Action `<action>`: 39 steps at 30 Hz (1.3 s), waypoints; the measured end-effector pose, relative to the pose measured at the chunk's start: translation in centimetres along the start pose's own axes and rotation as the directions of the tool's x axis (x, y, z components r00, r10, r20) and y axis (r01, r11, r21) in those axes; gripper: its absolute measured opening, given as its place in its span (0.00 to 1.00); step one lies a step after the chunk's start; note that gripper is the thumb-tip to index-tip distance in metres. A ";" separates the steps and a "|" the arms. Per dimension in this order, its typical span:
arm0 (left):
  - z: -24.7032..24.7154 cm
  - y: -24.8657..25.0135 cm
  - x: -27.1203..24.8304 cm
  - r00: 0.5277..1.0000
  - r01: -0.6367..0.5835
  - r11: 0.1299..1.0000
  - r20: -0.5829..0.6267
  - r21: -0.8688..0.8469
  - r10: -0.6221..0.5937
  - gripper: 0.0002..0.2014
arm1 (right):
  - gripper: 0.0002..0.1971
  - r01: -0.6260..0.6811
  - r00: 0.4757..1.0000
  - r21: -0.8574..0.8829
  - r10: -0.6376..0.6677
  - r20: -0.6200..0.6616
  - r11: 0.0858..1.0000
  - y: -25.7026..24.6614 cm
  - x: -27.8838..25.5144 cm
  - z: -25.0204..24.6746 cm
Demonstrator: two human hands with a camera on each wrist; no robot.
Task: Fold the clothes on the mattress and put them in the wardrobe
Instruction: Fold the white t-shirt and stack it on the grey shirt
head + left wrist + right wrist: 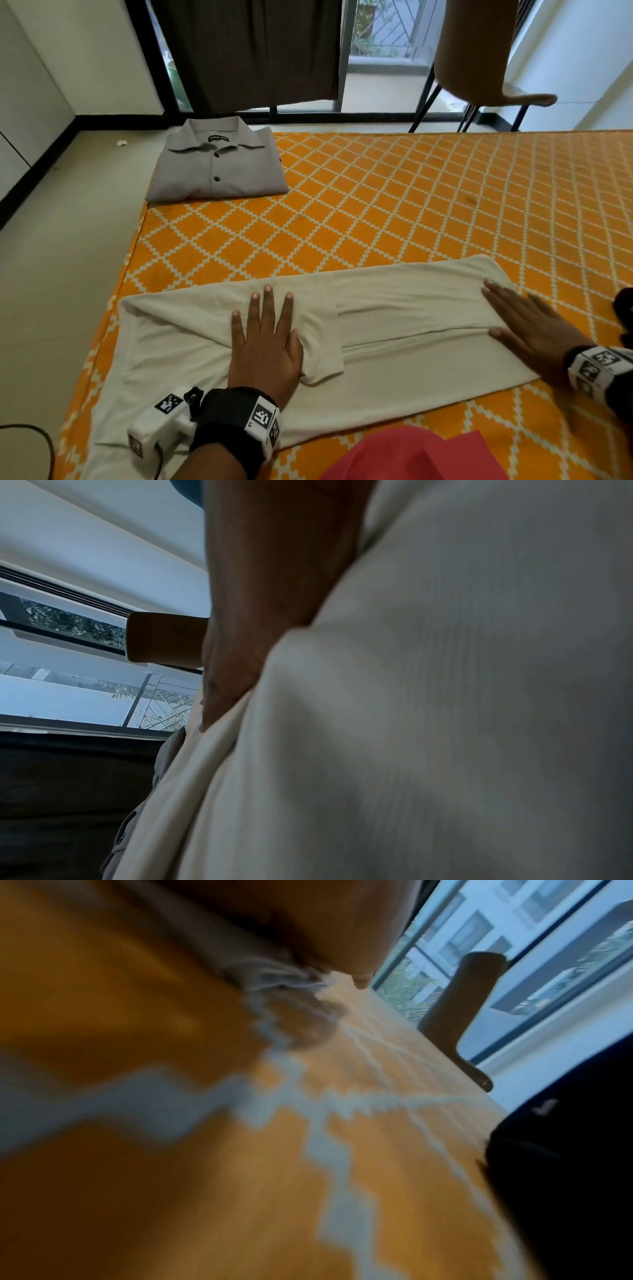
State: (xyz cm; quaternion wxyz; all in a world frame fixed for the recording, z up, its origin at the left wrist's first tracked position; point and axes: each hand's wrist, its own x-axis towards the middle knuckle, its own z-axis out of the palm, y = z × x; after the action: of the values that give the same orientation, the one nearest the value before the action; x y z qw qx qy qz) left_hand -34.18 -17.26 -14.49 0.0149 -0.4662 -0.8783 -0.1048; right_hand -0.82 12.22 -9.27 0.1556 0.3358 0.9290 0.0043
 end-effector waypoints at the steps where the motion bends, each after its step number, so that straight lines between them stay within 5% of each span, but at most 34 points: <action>1: 0.1 0.0 0.0 1.000 0.000 1.000 0.001 0.004 0.000 0.30 | 0.40 -0.044 0.999 0.010 0.044 0.007 0.999 0.7 0.4 -0.7; 3: 0.1 0.0 -0.1 1.000 0.002 1.000 0.002 0.009 -0.002 0.30 | 0.36 -0.096 0.986 0.068 0.104 -0.130 0.993 1.5 1.9 -2.9; 6: 0.1 0.0 -0.2 1.000 0.002 1.000 0.002 0.020 -0.002 0.30 | 0.40 0.007 0.964 0.107 0.022 -0.265 0.994 0.9 5.4 -4.9; 11: 0.2 -0.1 -0.3 1.000 -0.007 0.999 0.000 0.038 0.007 0.30 | 0.17 0.235 0.968 -0.032 -0.237 -0.088 0.972 -2.1 11.4 -6.9; 18: 0.3 -0.1 -0.3 1.000 -0.002 0.999 -0.020 0.032 0.002 0.30 | 0.16 0.061 0.958 -0.432 0.070 0.280 0.900 -1.1 13.3 -9.8; 20: 0.2 -0.1 -0.4 1.000 -0.002 1.000 -0.017 0.029 0.003 0.30 | 0.15 -0.058 0.947 -0.572 0.227 0.229 0.818 0.0 12.9 -10.5; 22: 0.1 -0.1 -0.4 1.000 -0.003 1.000 -0.008 0.027 0.003 0.30 | 0.17 -0.245 0.937 -0.651 0.348 0.031 0.718 -0.2 12.2 -11.2; 24: 0.0 0.0 -0.5 1.000 0.003 1.000 -0.002 0.029 -0.003 0.30 | 0.20 -0.311 0.948 -0.541 0.210 -0.241 0.781 -2.2 11.4 -11.1; 26: 0.1 0.0 -0.4 1.000 0.004 0.999 -0.002 0.032 -0.004 0.30 | 0.25 -0.029 0.867 -0.389 -0.170 -0.468 0.921 -7.1 10.2 -10.2; 29: 0.0 0.0 -0.4 1.000 0.006 1.000 0.009 0.027 -0.007 0.30 | 0.28 0.420 0.743 -0.325 -0.526 -0.413 0.848 -16.3 7.0 -6.3; 33: 0.0 0.0 -0.3 1.000 0.008 1.000 0.011 0.019 -0.008 0.30 | 0.38 0.559 0.789 -0.171 -0.584 -0.191 0.811 -22.4 4.6 -1.7; 39: -0.1 0.0 -0.3 0.999 0.013 1.000 0.032 0.014 -0.013 0.31 | 0.41 0.573 0.811 -0.041 -0.573 -0.118 0.819 -18.3 5.4 -1.6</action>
State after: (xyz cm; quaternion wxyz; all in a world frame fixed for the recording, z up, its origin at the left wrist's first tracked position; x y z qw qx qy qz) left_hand -34.02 -17.58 -14.45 0.0033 -0.4619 -0.8822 -0.0914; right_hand -16.60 1.56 -11.32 0.0919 0.0391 0.9948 -0.0200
